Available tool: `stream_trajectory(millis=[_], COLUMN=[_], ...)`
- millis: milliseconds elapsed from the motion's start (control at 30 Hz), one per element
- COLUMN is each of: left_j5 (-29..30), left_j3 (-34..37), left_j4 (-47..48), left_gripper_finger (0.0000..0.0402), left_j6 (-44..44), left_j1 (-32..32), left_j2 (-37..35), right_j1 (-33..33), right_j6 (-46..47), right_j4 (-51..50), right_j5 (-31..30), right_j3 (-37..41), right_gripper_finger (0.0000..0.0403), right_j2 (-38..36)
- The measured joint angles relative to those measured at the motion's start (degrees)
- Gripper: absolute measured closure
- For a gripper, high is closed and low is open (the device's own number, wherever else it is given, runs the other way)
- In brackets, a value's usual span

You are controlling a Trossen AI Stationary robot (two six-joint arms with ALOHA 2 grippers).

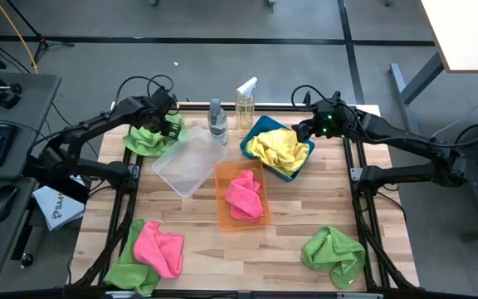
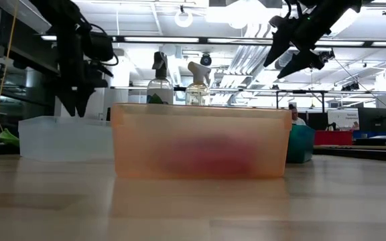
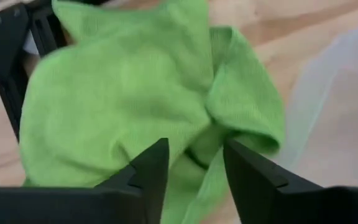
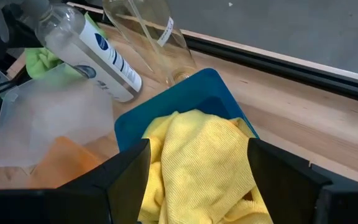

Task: Sort microfiber towel by color & place in baskets
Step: Put the top left green towel into the transparent bin

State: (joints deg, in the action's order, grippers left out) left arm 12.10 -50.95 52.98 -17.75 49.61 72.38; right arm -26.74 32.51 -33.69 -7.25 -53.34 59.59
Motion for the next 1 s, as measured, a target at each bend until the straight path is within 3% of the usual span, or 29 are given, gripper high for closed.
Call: stream_trajectory(millis=[400,633,833,1000], left_j5=[-0.1,-0.1,-0.2,5.1], left_j3=[8.0,11.6,11.6,11.0], left_j4=[-6.8,-12.8,-13.1,-13.3], left_gripper_finger=[0.0169,0.0164,0.0164,0.0165], left_j6=[0.9,-1.6,-1.7,-4.1], left_j1=[2.7,2.9,2.9,1.0], left_j2=[0.0,0.9,7.0,11.2], right_j1=[0.0,0.0,0.1,0.2], right_j6=[-0.3,0.1,0.7,0.7], right_j4=[0.0,0.0,0.0,0.0], right_j5=[0.1,-0.3,-0.3,0.1], right_j3=[0.0,0.0,0.0,0.0], right_gripper_finger=[0.0137,0.0137,0.0137,0.0137], right_j2=[0.0,0.0,0.0,0.0])
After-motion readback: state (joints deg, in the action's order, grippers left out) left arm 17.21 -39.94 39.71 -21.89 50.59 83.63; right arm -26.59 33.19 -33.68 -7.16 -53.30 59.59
